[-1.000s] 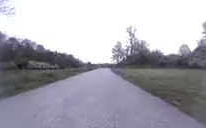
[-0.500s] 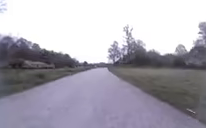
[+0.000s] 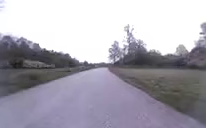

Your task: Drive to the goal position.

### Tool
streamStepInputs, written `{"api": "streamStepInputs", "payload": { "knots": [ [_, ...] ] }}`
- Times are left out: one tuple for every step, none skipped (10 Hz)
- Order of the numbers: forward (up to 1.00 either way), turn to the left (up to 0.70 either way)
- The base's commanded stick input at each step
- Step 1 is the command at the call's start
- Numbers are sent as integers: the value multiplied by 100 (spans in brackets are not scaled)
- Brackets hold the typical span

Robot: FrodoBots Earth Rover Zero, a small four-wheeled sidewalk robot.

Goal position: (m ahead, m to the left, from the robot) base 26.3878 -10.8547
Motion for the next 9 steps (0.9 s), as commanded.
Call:
{"api": "streamStepInputs", "payload": {
  "knots": [
    [100,0],
    [100,0],
    [100,0],
    [100,0],
    [100,0],
    [100,0],
    [100,0],
    [100,0],
    [100,0]
  ]
}}
